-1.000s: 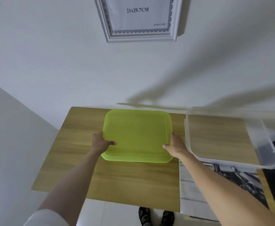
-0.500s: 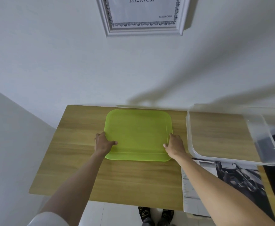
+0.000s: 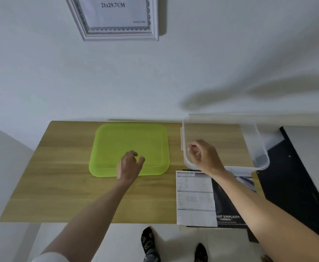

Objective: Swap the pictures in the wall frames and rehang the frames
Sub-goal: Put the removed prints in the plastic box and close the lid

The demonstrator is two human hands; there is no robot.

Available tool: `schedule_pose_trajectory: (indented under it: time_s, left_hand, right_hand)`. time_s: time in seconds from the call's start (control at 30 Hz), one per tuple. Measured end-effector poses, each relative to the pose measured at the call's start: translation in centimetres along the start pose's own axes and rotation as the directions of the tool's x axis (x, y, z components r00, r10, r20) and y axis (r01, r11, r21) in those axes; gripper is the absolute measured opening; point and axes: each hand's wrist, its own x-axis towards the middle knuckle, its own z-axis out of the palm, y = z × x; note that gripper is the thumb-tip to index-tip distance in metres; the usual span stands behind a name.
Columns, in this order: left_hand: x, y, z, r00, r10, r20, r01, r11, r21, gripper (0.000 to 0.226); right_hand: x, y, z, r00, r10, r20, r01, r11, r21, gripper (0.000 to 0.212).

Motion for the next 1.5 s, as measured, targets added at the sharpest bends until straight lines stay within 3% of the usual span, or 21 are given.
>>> schedule_pose_trajectory:
  time_s: [0.13, 0.27, 0.33, 0.4, 0.47, 0.77, 0.97, 1.1, 1.17, 1.37, 1.5]
  left_hand:
    - [-5.9, 3.5, 5.1, 0.981, -0.106, 0.160, 0.088, 0.989, 0.114, 0.036]
    - [-10.8, 6.1, 9.8, 0.921, -0.268, 0.282, 0.214, 0.955, 0.206, 0.050]
    - [-12.4, 7.3, 11.5, 0.912, -0.299, 0.280, 0.240, 0.944, 0.226, 0.060]
    - [-13.4, 8.4, 12.6, 0.903, -0.336, 0.268, 0.278, 0.932, 0.233, 0.072]
    - [-14.2, 9.5, 13.7, 0.887, -0.387, 0.250, 0.333, 0.914, 0.233, 0.081]
    - [-15.4, 11.1, 16.0, 0.862, -0.481, 0.162, 0.456, 0.874, 0.169, 0.070]
    - [-14.6, 9.8, 16.0, 0.816, -0.538, 0.210, 0.543, 0.839, 0.041, 0.094]
    - [-14.8, 9.7, 15.8, 0.822, -0.533, 0.199, 0.539, 0.842, 0.028, 0.092]
    - [-15.0, 9.8, 15.9, 0.837, -0.505, 0.212, 0.516, 0.856, 0.002, 0.087]
    - [-15.3, 9.6, 15.1, 0.858, -0.454, 0.241, 0.491, 0.862, -0.125, 0.039]
    - [-15.3, 8.4, 14.3, 0.853, -0.396, 0.338, 0.493, 0.824, -0.279, 0.032]
  right_hand:
    - [-5.8, 4.6, -4.9, 0.989, 0.063, 0.138, -0.053, 0.996, -0.070, 0.018]
    - [-11.8, 9.8, -8.1, 0.944, 0.285, 0.166, -0.218, 0.917, -0.333, 0.025]
    - [-14.2, 12.1, -9.0, 0.860, 0.498, 0.114, -0.399, 0.794, -0.459, 0.032]
    - [-15.8, 13.9, -9.4, 0.723, 0.683, 0.104, -0.528, 0.643, -0.554, 0.059]
    - [-16.8, 14.8, -9.7, 0.621, 0.775, 0.117, -0.602, 0.567, -0.561, 0.076]
    - [-16.8, 14.6, -9.0, 0.566, 0.815, 0.123, -0.707, 0.557, -0.436, 0.066]
    - [-16.6, 16.0, -9.6, 0.490, 0.854, 0.177, -0.817, 0.520, -0.248, 0.076]
    - [-16.8, 16.2, -9.6, 0.502, 0.853, 0.145, -0.841, 0.520, -0.151, 0.079]
    - [-16.9, 16.0, -9.4, 0.523, 0.842, 0.132, -0.837, 0.537, -0.108, 0.073]
    - [-17.2, 15.6, -9.8, 0.534, 0.826, 0.180, -0.834, 0.549, -0.048, 0.063]
    - [-17.4, 15.9, -10.4, 0.549, 0.811, 0.202, -0.823, 0.567, -0.043, 0.059]
